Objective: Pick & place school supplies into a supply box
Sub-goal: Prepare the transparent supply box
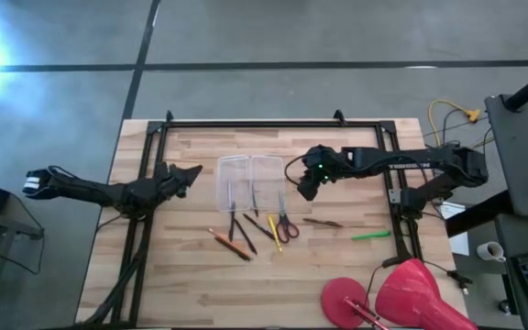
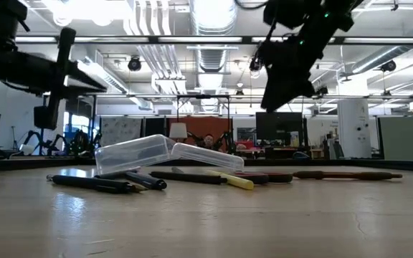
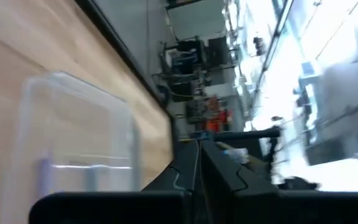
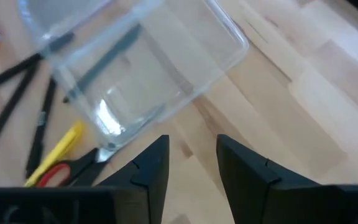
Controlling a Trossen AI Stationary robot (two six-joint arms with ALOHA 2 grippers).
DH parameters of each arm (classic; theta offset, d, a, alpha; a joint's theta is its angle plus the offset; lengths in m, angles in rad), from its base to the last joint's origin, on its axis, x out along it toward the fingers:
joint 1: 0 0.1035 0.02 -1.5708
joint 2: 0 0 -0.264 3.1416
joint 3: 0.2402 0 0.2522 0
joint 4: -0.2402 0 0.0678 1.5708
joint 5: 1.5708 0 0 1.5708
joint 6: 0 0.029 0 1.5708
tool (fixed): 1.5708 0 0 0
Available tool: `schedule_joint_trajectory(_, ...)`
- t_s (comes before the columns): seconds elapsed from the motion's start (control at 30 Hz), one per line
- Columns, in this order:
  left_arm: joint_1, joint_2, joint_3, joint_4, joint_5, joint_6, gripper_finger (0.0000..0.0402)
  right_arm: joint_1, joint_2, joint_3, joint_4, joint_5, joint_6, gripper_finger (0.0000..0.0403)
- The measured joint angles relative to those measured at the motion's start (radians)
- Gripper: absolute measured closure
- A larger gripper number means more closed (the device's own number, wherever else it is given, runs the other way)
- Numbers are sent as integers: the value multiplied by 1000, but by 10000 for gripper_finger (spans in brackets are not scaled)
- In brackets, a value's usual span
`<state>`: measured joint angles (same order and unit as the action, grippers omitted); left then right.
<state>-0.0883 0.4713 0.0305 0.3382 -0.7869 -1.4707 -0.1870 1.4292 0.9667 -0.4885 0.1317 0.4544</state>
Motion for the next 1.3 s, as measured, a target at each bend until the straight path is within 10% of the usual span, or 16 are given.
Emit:
schedule_joint_trajectory(0.37,-3,35,139,20,125,346,402,-1,214,125,-28,-85,-52,281)
schedule_joint_trajectory(0.73,-9,371,567,-746,464,432,402,-37,332,293,-96,-51,-91,299)
schedule_joint_trajectory(1.3,-25,870,850,-744,683,624,402,-324,662,614,-109,-337,138,347)
